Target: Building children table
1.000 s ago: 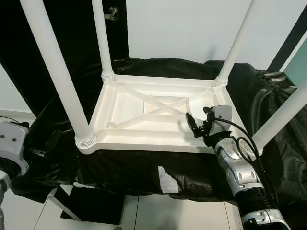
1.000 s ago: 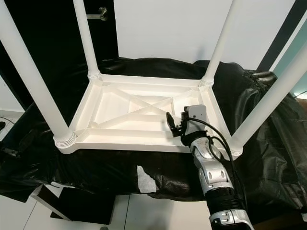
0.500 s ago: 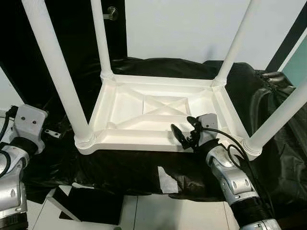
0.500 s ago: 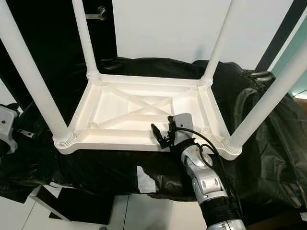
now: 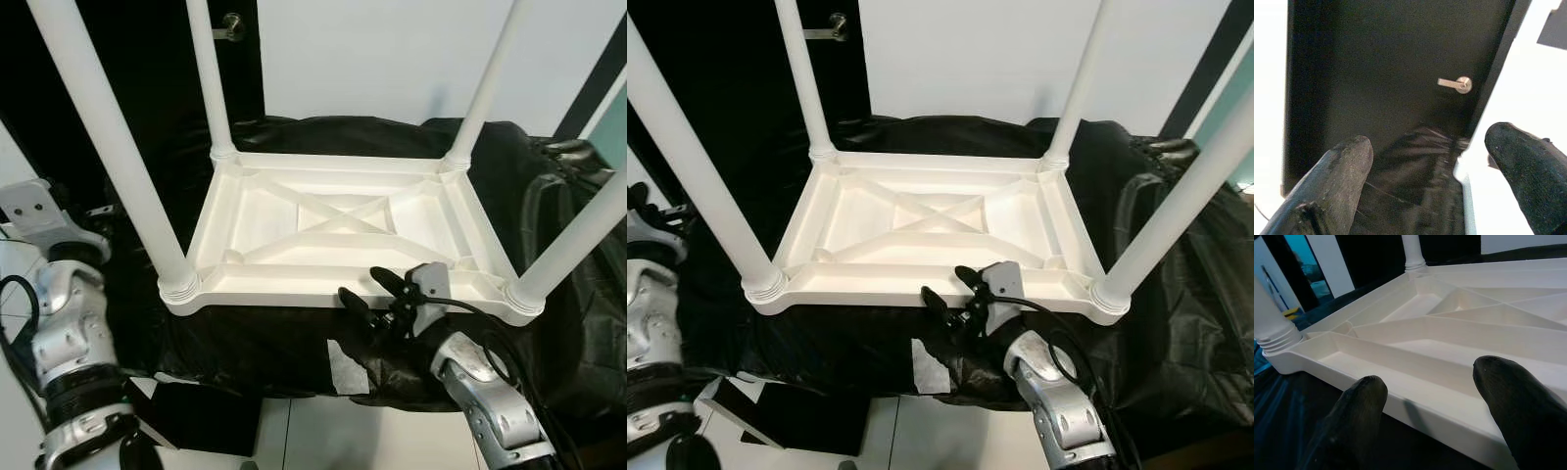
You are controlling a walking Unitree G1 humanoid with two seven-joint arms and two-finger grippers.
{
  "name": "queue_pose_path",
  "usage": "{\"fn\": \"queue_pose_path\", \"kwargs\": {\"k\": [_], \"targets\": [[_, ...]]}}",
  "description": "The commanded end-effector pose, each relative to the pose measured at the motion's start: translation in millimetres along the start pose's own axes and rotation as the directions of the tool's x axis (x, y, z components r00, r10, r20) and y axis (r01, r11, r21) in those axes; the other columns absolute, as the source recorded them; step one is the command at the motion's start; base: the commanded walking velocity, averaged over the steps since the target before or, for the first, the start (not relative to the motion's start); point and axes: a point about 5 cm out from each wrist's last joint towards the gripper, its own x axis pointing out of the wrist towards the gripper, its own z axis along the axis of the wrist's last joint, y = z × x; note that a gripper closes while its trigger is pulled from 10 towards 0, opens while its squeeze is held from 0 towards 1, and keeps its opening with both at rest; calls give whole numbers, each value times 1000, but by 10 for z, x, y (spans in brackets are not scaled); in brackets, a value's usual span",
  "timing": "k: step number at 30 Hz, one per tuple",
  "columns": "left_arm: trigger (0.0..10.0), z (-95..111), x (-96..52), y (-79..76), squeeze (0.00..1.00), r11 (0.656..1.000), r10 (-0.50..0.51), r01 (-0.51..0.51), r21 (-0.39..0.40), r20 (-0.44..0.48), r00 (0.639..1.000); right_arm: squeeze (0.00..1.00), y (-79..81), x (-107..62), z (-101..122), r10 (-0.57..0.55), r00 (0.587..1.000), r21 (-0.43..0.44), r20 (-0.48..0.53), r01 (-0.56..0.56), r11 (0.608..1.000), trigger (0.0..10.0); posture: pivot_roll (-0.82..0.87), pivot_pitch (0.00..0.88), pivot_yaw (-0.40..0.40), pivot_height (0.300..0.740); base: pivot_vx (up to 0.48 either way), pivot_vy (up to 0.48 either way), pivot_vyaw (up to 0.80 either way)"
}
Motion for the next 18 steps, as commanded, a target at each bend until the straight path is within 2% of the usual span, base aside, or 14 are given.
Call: {"fn": "queue_pose_path", "kwargs": {"k": [1, 5, 6, 8, 9, 12, 14, 15, 18], "targets": [[10000, -94, 37, -85, 0, 990, -135, 134, -32, -24, 991, 0, -54, -63, -19, -50, 999, -9, -14, 49, 999, 10000, -52, 0, 2, 740, 0, 0, 0], [10000, -145, 68, -139, 0, 989, -149, 148, -20, -34, 988, 0, -86, -105, -24, -86, 996, -21, -14, 86, 996, 10000, -55, 0, 3, 740, 0, 0, 0], [10000, -173, 135, -185, 0, 994, -113, 113, -12, -17, 993, 0, -142, -185, -37, -157, 987, -54, -26, 156, 986, 10000, -72, 0, 11, 740, 0, 0, 0], [10000, -181, 164, -196, 0, 996, -89, 89, -10, -6, 996, 0, -162, -220, -42, -183, 983, -66, -32, 181, 981, 10000, -72, 0, 11, 740, 0, 0, 0], [10000, -192, 203, -183, 0, 999, -29, 29, -22, 15, 999, 0, -178, -280, -43, -213, 976, -89, -34, 210, 974, 10000, -84, 0, 17, 740, 0, 0, 0], [10000, -194, 209, -176, 0, 999, -17, 18, -27, 20, 1000, 0, -177, -290, -41, -216, 976, -93, -33, 212, 973, 10000, -84, 0, 17, 740, 0, 0, 0], [10000, -274, 243, -147, 0, 999, 49, -49, 1, -22, 999, 0, -135, -356, -57, -191, 980, -65, -45, 188, 980, 10000, -91, 0, 19, 740, 0, 0, 0], [10000, -274, 243, -147, 0, 999, 49, -49, 1, -22, 999, 0, -135, -356, -57, -191, 980, -65, -45, 188, 980, 10000, -91, 0, 19, 740, 0, 0, 0], [10000, -338, 306, -202, 0, 997, 41, -44, -68, -45, 998, 0, -23, -444, -65, -108, 993, -2, -49, 108, 994, 10000, -100, 0, 25, 740, 0, 0, 0]]}}
